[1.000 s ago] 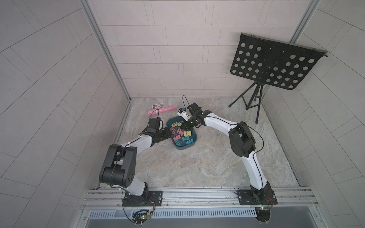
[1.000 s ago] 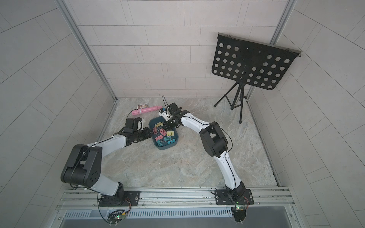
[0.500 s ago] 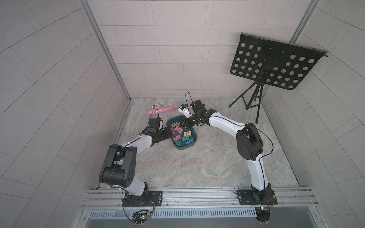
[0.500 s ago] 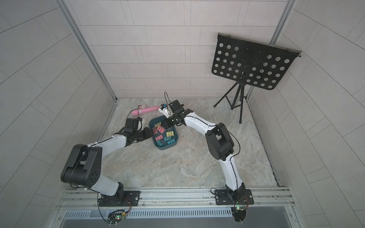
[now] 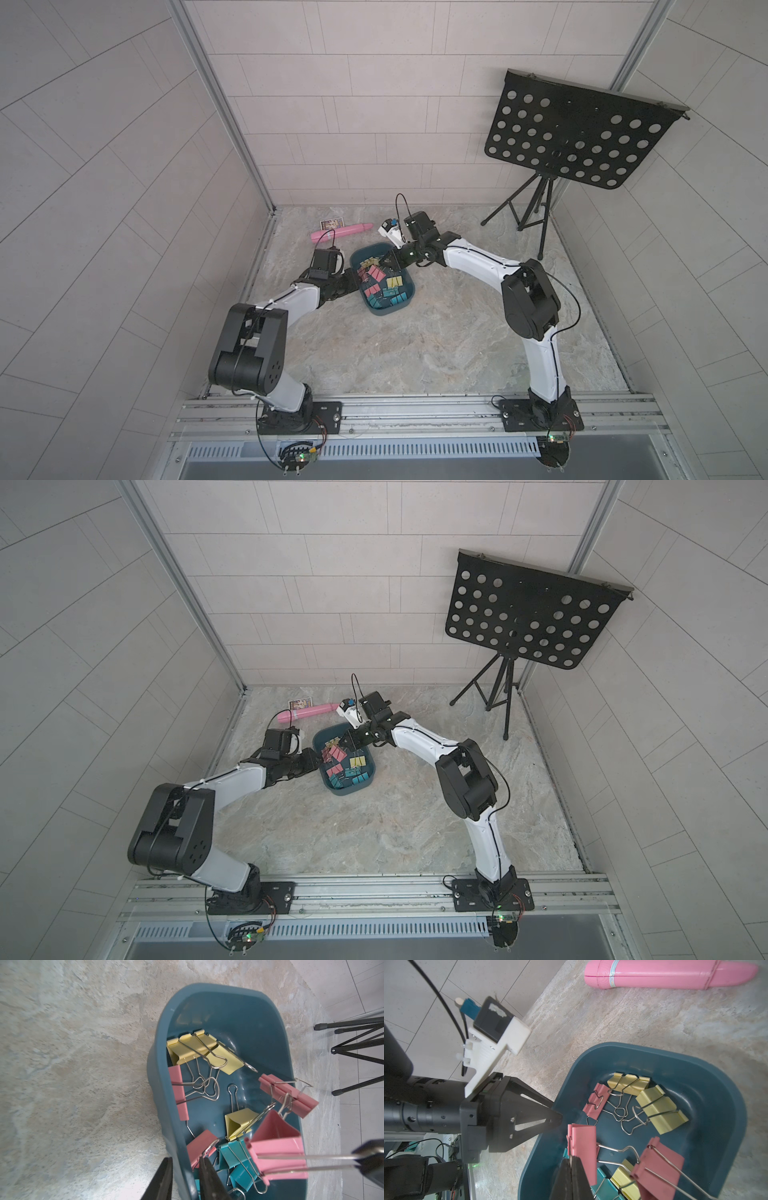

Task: Take out the binder clips from the storage box
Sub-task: Pick up the binder clip from the storage box.

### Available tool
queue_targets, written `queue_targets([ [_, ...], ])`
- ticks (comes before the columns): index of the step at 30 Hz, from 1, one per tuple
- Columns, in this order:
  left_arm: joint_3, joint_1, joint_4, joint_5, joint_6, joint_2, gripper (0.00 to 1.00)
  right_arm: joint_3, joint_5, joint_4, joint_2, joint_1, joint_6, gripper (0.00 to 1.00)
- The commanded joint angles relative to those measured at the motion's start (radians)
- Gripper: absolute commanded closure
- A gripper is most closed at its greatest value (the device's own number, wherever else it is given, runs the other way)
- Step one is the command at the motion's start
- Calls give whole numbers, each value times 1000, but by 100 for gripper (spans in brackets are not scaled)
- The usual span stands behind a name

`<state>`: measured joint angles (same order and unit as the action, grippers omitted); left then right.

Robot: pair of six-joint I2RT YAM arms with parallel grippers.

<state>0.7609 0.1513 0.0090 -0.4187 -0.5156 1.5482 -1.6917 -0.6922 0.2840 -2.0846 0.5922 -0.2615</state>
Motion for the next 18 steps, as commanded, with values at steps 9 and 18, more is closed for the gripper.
queue_targets([
  [9, 8, 2, -48, 25, 20, -13, 70, 35, -39, -78, 122, -16, -40, 100],
  [18, 13, 2, -49, 23, 25, -5, 70, 67, -18, -85, 163, -56, -50, 100],
])
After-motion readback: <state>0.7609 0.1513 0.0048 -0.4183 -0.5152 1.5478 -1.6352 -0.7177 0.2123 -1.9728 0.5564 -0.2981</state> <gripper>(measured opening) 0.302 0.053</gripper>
